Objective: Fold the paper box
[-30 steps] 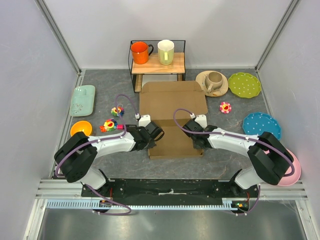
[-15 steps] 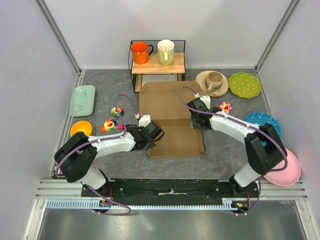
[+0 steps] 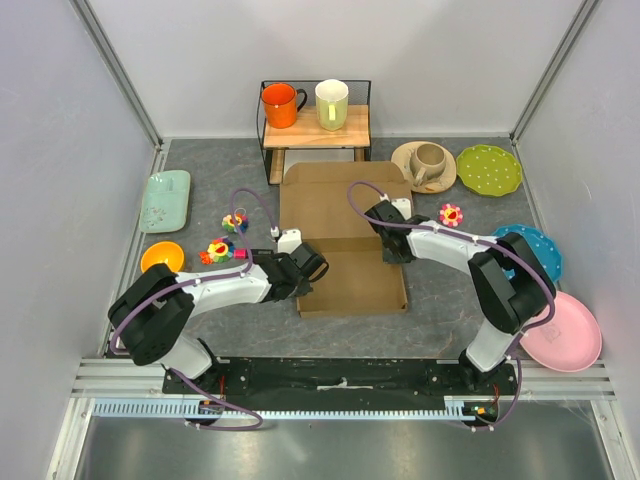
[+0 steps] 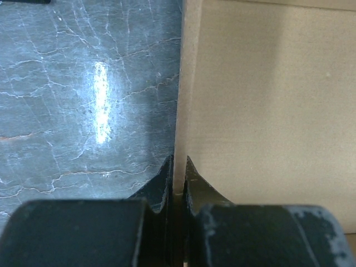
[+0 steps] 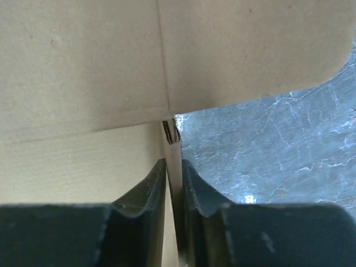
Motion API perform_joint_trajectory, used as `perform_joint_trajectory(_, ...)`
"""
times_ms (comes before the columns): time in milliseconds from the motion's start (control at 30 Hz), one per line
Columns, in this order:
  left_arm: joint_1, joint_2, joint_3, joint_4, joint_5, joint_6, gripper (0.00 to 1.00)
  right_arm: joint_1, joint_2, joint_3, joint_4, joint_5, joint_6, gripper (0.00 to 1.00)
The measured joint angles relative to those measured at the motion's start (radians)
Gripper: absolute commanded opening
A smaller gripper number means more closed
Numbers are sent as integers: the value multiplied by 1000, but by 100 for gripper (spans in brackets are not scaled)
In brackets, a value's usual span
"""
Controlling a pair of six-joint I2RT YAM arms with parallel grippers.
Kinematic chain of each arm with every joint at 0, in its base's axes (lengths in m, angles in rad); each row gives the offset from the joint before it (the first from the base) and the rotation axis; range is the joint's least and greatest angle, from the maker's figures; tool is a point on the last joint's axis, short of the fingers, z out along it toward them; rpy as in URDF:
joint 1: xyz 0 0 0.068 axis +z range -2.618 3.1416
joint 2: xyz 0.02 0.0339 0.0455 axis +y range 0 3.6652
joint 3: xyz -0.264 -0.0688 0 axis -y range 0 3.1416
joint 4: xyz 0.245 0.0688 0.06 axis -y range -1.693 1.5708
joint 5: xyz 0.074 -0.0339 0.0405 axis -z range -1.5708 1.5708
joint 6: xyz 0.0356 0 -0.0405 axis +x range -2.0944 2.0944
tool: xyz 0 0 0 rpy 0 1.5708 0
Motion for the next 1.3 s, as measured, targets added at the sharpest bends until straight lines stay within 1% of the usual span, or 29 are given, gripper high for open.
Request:
perform_joint_trajectory(67,0,-2,0,4,0,0,2,5,5,2,3,3,1,8)
perform_joint_trajectory(100,0,-2,-1,5,0,0,2,7,5,2,5,5,2,0)
perform_joint_trajectory(233,0,-2,-2,9,0,0,2,10,8,1,5,18,-3,0)
perform_joint_trajectory(433,0,-2,-2,13,0,0,2,41,21,1,7,87,13,0)
perform_joint_trajectory(467,0,-2,-2,13,0,0,2,45,23,1,8,96,16,7)
perform_joint_trajectory(533,0,-2,-2,13,0,0,2,47,23,1,8,99,22,25)
perform_joint_trajectory(567,0,-2,-2,13,0,0,3,47,23,1,9,98,27,40)
perform_joint_trajectory(633,0,-2,-1,11,-2,5,5,45,23,1,5,105,24,52)
perform_joint_trajectory(667,1,-2,0,10,-4,8,7,43,23,1,1,109,32,60)
perform_joint_trajectory(733,6,0,7,7,-14,24,11,37,20,7,-23,118,27,67)
perform_joint_trajectory(767,8,2,10,7,-19,30,16,35,15,11,-30,119,32,72)
perform_joint_trajectory(833,19,8,25,3,-27,52,23,28,-4,28,-52,120,32,76)
perform_joint_trajectory(867,26,11,34,4,-32,61,31,24,-20,39,-59,120,31,79)
perform_joint_trajectory(933,40,11,51,5,-45,82,38,19,-57,58,-72,119,31,82)
perform_joint_trajectory(967,47,11,59,6,-48,90,46,18,-82,68,-79,119,31,84)
perform_joint_trajectory(1067,69,5,85,9,-53,120,59,15,-153,90,-94,116,30,86)
perform_joint_trajectory(1167,83,-19,106,0,-56,151,67,14,-218,97,-106,103,30,87)
perform_joint_trajectory(1300,89,-90,113,-19,-65,186,70,14,-272,97,-139,76,29,87)
